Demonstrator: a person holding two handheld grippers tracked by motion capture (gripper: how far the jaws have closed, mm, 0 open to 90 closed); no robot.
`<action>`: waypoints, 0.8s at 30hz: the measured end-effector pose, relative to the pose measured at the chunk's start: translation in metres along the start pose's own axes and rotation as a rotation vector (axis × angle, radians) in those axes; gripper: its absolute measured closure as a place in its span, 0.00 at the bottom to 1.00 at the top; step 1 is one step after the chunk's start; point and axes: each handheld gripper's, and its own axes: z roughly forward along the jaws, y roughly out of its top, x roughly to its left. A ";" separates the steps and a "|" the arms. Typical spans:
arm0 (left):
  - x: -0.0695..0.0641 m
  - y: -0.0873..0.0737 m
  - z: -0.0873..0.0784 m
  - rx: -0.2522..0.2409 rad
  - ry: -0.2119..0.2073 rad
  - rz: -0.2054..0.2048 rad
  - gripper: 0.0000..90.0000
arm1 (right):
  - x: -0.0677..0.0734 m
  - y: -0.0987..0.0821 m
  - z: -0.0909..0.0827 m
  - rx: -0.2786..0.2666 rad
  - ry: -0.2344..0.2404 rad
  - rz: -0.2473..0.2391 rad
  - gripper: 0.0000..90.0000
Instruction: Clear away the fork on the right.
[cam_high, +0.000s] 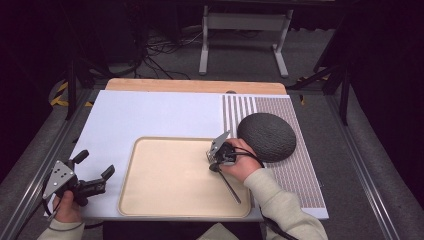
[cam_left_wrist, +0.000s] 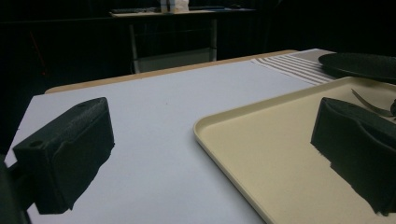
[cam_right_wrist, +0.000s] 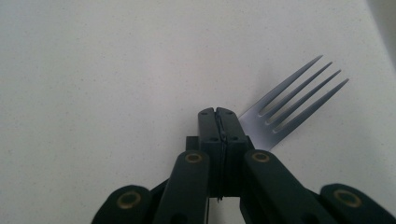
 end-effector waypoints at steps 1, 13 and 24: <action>0.000 0.000 0.000 -0.001 0.001 0.000 0.00 | 0.000 0.000 0.000 0.001 -0.007 0.003 1.00; 0.000 0.000 0.000 0.001 0.001 0.000 0.00 | -0.007 -0.006 -0.006 0.035 -0.063 0.033 1.00; 0.000 0.000 0.000 0.001 0.001 0.001 0.00 | -0.016 -0.019 -0.014 0.036 -0.104 0.084 1.00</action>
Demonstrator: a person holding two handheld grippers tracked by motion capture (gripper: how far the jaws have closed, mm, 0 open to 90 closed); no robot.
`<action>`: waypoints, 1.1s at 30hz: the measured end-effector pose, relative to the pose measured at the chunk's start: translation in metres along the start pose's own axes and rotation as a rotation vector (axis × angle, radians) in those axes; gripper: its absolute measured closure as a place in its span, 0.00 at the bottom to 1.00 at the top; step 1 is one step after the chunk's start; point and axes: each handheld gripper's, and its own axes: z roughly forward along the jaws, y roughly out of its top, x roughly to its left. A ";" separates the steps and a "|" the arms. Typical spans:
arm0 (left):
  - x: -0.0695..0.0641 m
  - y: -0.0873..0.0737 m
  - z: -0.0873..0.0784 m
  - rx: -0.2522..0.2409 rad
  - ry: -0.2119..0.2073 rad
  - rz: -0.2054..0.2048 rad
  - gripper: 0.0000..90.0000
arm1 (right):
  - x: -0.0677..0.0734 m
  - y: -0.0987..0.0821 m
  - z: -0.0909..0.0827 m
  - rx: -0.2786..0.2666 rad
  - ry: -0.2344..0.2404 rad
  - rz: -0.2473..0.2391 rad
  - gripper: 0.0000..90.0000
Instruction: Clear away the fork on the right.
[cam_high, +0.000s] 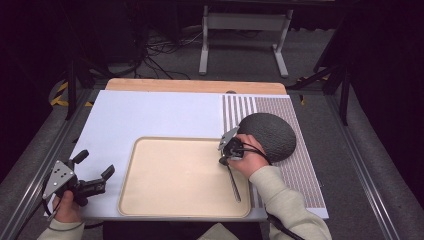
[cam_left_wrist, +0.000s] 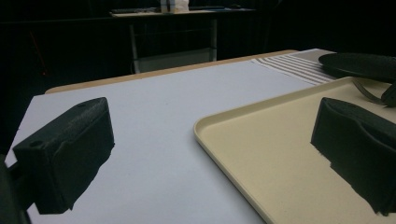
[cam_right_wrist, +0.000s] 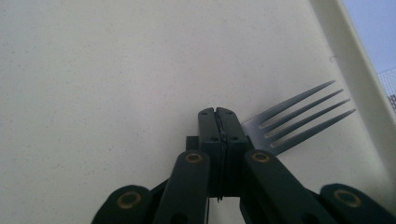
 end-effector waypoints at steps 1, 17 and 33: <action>0.000 0.000 0.000 0.000 0.000 0.000 0.00 | 0.000 -0.001 0.000 -0.001 -0.008 0.007 1.00; 0.000 0.000 0.000 0.000 -0.002 0.001 0.00 | -0.008 -0.012 -0.007 0.020 -0.054 0.082 1.00; 0.000 -0.001 0.001 0.003 0.000 0.000 0.00 | -0.008 -0.015 -0.015 -0.052 -0.060 0.136 0.91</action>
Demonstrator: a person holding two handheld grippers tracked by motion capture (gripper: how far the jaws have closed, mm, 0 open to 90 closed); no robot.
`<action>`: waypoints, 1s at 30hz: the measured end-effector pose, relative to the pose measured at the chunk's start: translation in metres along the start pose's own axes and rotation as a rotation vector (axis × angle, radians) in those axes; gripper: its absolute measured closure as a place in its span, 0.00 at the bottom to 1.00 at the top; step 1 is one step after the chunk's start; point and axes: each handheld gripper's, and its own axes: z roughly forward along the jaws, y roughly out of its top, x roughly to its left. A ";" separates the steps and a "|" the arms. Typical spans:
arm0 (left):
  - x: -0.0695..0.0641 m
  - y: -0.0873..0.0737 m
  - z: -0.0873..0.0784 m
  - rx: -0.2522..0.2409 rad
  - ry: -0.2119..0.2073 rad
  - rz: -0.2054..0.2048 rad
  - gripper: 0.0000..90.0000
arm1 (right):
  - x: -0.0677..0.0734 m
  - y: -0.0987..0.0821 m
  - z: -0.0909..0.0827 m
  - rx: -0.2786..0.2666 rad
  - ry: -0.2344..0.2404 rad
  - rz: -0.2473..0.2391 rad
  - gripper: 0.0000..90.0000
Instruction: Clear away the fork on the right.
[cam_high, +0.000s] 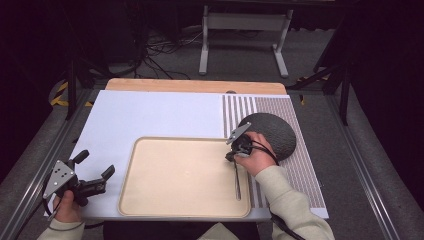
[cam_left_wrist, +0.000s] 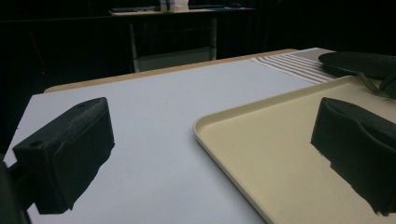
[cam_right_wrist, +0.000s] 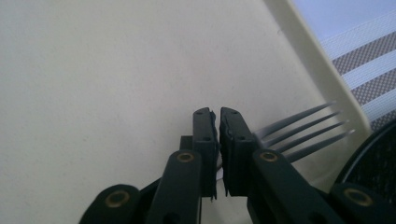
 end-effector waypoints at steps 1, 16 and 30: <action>0.000 0.000 0.000 0.000 0.001 -0.001 0.00 | 0.000 0.000 0.000 0.000 0.000 0.000 0.91; -0.001 0.000 0.001 0.003 -0.007 -0.001 0.00 | 0.008 -0.001 -0.040 -0.310 -0.034 0.040 0.22; -0.002 0.000 0.003 0.001 -0.006 -0.003 0.00 | 0.009 -0.040 -0.075 -0.481 -0.066 0.082 0.20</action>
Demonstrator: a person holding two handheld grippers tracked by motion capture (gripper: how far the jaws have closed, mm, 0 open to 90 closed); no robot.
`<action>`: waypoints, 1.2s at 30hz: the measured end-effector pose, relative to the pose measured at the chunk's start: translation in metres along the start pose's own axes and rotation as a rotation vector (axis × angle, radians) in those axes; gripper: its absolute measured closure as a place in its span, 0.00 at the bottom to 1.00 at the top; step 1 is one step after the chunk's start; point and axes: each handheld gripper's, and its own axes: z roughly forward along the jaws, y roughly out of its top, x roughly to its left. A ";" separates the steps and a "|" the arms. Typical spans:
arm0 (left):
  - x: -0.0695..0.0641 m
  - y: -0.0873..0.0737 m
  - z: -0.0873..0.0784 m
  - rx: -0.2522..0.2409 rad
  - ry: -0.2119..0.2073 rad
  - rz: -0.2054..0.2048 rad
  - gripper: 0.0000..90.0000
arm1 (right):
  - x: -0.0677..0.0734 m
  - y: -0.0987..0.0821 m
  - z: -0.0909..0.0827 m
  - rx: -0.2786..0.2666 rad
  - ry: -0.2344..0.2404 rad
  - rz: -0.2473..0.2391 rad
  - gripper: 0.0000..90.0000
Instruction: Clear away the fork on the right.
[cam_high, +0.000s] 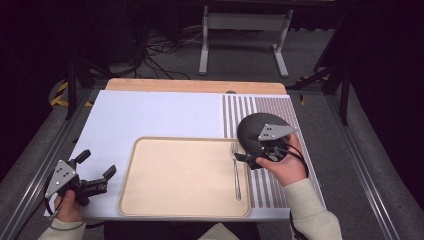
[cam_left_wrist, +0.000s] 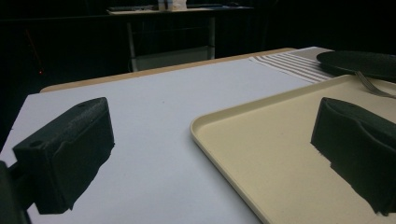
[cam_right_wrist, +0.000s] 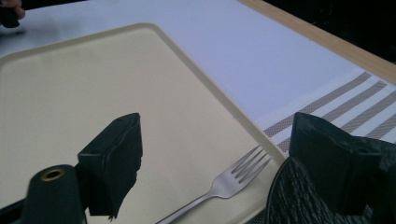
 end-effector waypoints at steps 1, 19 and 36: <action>0.000 0.000 0.000 0.000 0.000 0.000 0.00 | 0.000 0.000 0.000 0.000 0.000 0.000 0.20; 0.000 0.000 0.000 0.004 -0.003 0.008 0.00 | -0.001 -0.042 -0.033 -0.210 -0.070 0.061 0.17; 0.000 0.001 0.000 -0.001 -0.003 0.003 0.00 | -0.008 -0.085 -0.045 -0.269 -0.109 0.127 0.16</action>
